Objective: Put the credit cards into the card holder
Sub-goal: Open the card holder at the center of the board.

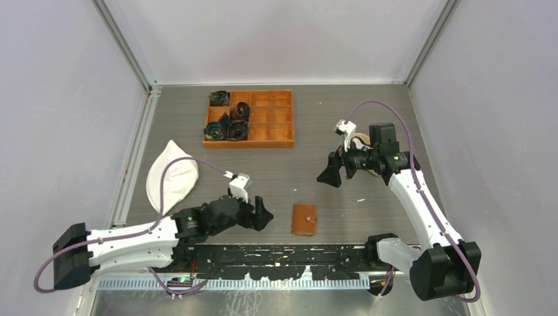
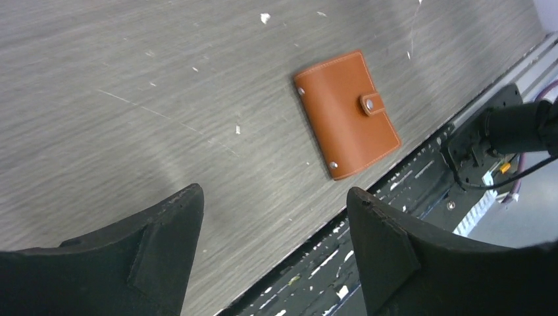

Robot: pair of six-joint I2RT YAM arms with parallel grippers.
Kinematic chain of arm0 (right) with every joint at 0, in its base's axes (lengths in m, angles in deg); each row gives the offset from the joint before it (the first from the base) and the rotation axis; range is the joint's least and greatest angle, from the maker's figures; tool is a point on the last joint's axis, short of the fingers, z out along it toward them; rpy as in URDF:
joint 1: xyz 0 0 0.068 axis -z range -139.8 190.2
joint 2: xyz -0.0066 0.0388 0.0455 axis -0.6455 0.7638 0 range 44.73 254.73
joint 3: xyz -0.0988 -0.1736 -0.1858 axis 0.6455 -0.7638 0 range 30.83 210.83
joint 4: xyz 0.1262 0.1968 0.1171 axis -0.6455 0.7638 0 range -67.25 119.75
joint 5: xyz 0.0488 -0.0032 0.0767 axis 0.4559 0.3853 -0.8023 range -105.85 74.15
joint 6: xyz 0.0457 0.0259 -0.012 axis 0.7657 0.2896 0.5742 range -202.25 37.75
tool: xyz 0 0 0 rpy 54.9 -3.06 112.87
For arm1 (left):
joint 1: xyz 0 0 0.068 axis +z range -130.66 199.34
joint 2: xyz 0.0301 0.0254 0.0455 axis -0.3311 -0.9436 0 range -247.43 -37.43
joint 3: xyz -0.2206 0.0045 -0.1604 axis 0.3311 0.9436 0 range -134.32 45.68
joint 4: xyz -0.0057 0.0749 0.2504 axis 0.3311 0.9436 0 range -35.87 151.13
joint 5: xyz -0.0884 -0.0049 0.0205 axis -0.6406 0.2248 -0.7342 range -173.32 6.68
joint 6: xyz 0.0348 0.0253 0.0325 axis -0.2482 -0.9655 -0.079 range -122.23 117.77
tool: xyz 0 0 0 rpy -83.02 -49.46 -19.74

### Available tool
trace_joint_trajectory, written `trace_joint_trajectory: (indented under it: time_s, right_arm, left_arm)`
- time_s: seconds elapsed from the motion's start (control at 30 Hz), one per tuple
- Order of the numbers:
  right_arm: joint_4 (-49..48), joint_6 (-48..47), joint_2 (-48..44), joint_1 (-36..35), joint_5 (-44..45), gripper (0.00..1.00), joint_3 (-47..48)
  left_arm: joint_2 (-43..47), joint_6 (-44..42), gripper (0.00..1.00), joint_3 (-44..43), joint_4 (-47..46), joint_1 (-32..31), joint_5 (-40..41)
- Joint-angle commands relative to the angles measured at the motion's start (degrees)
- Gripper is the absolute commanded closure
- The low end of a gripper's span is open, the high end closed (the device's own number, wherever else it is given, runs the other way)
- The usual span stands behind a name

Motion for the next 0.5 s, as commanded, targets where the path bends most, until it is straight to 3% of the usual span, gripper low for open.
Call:
trace_joint_trajectory:
  time_s: [0.0,0.2,0.47]
  right_arm:
    - [3.17,-7.77,1.16,-0.77,4.66,0.01,0.31]
    - [3.98,-8.41,2.16,-2.69,6.50,0.01,0.43]
    - [2.65,-6.80,5.27,-7.42,10.53,0.01,0.07]
  left_arm:
    - [-5.62,2.14,0.20,-1.82,-10.06,-7.94,11.30]
    - [-17.18,5.63,0.22,-2.51,-17.71,-15.79,21.09]
    - [-31.28,11.47,0.28,-9.41,-18.73,-17.29,22.22]
